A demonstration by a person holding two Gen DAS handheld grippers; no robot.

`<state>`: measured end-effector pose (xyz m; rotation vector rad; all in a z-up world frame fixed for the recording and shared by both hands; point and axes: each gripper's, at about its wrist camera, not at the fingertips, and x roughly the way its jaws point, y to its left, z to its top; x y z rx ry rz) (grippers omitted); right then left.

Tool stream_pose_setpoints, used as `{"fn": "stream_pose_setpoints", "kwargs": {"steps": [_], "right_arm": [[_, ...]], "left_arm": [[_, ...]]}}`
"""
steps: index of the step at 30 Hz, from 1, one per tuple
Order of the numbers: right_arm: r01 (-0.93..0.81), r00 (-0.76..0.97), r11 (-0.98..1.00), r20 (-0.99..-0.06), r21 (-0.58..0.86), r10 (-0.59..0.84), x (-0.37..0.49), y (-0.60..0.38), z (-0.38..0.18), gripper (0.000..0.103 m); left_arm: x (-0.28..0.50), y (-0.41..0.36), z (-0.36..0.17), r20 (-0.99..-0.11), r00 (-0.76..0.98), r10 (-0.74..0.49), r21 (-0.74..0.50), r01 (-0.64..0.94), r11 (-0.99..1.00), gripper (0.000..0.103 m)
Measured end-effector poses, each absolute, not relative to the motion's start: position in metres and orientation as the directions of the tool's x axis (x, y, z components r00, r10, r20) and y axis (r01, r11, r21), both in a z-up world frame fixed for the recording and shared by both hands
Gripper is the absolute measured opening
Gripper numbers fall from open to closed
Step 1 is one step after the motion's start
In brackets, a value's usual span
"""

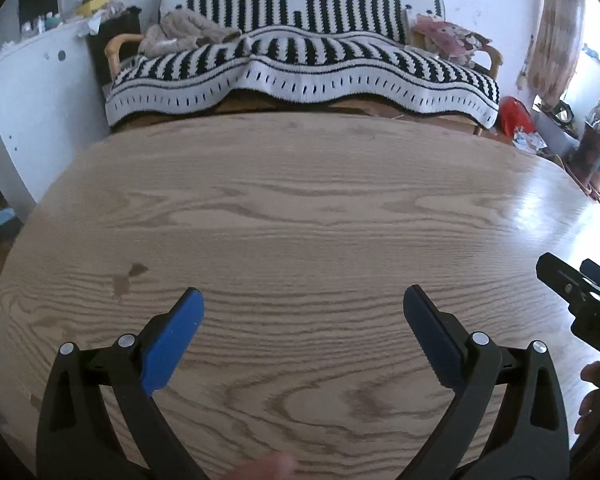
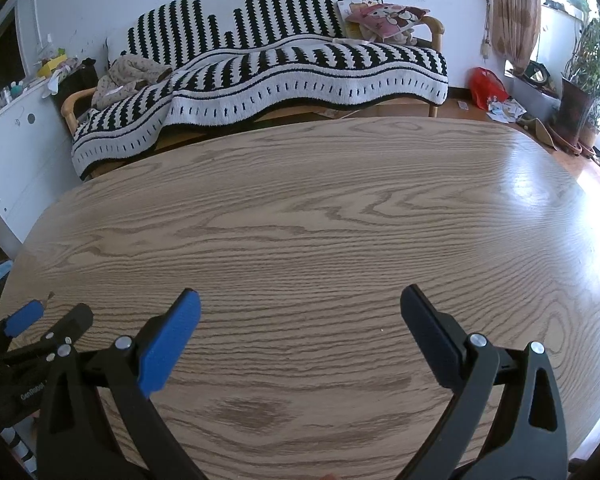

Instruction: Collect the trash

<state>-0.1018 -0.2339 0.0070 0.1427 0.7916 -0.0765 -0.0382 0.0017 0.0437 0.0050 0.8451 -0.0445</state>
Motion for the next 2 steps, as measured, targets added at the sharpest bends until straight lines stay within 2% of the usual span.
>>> {"fn": "stream_pose_setpoints", "kwargs": {"steps": [2], "right_arm": [[0.121,0.701,0.988,-0.713,0.097,-0.015,-0.1017,-0.2345,0.0068,0.097]], "left_arm": [[-0.0362,0.0027,0.0435,-0.750,0.660,-0.039,-0.015,0.042,0.999,0.097]]}}
